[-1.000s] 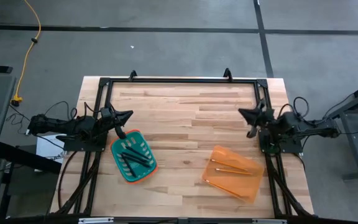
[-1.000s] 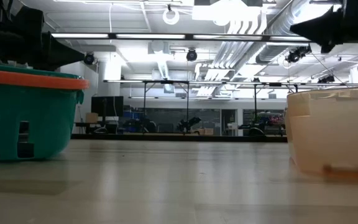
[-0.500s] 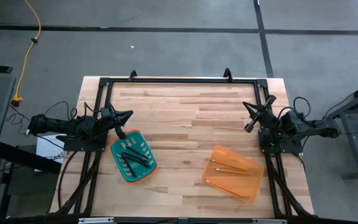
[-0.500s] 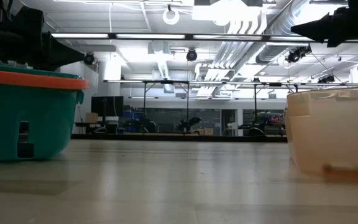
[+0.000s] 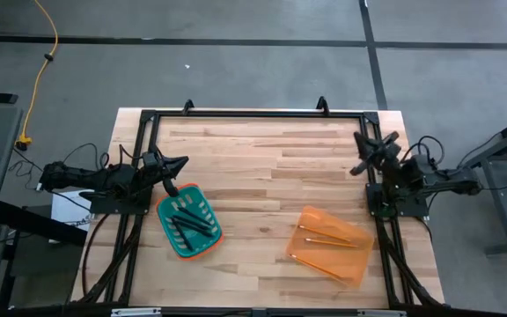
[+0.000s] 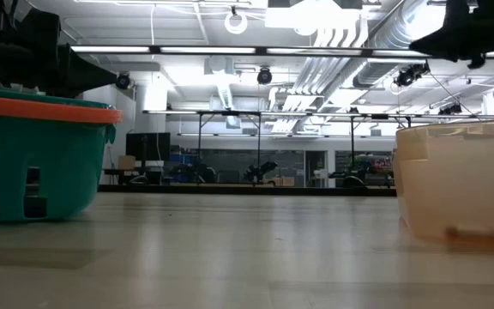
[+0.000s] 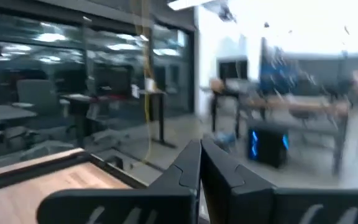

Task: Sort pens & pencils
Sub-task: Adjust the orange bin

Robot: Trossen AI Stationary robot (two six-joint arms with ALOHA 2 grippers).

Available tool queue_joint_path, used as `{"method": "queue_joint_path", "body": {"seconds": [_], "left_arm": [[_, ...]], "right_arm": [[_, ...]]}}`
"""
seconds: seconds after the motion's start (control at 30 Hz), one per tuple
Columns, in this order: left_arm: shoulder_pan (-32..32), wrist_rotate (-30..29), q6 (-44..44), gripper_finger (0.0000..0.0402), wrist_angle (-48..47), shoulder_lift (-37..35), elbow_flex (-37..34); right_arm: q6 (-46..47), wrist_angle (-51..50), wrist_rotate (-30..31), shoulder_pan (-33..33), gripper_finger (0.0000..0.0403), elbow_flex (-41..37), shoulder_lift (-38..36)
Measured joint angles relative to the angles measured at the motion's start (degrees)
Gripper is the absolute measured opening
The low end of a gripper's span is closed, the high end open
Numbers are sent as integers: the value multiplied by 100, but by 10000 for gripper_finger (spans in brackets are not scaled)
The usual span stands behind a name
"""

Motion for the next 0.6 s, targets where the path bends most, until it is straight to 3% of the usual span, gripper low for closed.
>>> {"method": "queue_joint_path", "body": {"seconds": [0.07, 0.27, 0.47, 0.6], "left_arm": [[0, 0, -1, 5, 0, 0, 0], [0, 0, 0, 5, 0, 0, 0], [0, 0, 0, 5, 0, 0, 0], [0, 0, -2, 5, 0, 0, 0]], "right_arm": [[638, -636, 221, 0, 0, 212, 5], [2448, -2373, -894, 0, 0, 1026, 333], [4340, -4574, -1345, 0, 0, 1803, 916], [5545, -5499, -1557, 0, 0, 1930, 1274]]}}
